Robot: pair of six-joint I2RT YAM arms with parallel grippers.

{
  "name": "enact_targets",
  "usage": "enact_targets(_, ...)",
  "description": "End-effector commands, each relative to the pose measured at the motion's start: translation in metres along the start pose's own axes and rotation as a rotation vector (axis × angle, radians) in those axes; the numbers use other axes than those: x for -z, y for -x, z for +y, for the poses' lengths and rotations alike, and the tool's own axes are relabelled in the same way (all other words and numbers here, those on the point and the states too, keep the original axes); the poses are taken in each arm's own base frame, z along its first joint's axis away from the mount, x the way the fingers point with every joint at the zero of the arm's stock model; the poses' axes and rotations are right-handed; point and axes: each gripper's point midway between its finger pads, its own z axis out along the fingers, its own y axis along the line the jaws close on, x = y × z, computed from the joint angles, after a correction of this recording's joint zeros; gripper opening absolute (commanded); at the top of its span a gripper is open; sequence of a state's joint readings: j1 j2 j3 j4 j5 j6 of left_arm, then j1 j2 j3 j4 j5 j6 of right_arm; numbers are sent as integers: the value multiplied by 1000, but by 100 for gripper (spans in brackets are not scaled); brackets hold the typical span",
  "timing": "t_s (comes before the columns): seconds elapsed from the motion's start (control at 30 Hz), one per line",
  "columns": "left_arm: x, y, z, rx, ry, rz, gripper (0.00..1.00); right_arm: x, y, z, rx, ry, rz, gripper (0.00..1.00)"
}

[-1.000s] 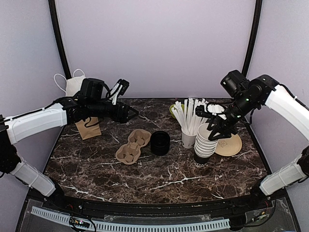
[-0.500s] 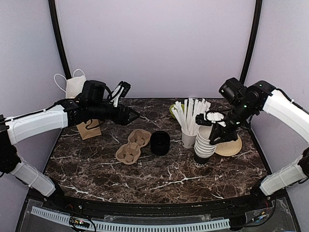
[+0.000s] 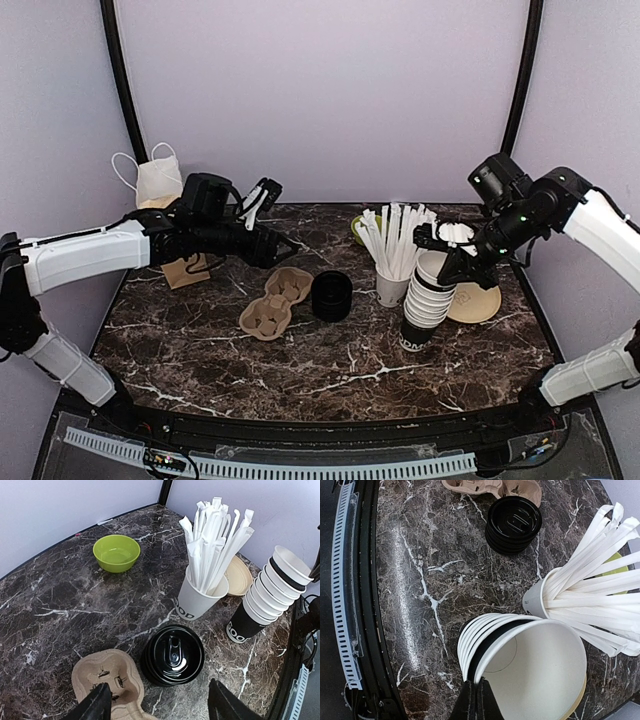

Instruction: Pack the takeout coffee

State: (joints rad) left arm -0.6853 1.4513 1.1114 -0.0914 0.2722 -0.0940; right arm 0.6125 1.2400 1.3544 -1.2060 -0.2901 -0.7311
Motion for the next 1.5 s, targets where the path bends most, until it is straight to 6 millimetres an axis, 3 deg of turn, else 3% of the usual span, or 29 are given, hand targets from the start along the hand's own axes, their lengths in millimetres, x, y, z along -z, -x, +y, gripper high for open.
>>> enact_targets(0.0,-5,5,-7,-9,-23,-10,68,18,18,-8,32,-77,-70,0)
enact_targets(0.47,-8,-3,-7,-8,-10,26,67,85,68,-22,114,-205,-196,0)
enact_targets(0.73,-4,-3,-4,-5,12,18,67,81,68,-14,133,-183,-195,0)
enact_targets(0.93,2,1,2,7,58,-8,67,84,98,0,199,-125,-264,0)
enact_targets(1.07,15,7,19,37,167,-38,67,59,122,20,280,-47,-263,0)
enact_targets(1.23,38,15,39,85,297,-66,67,-3,144,59,395,58,-217,0)
enact_targets(1.47,70,22,51,83,385,-155,68,-86,145,98,447,163,-159,0)
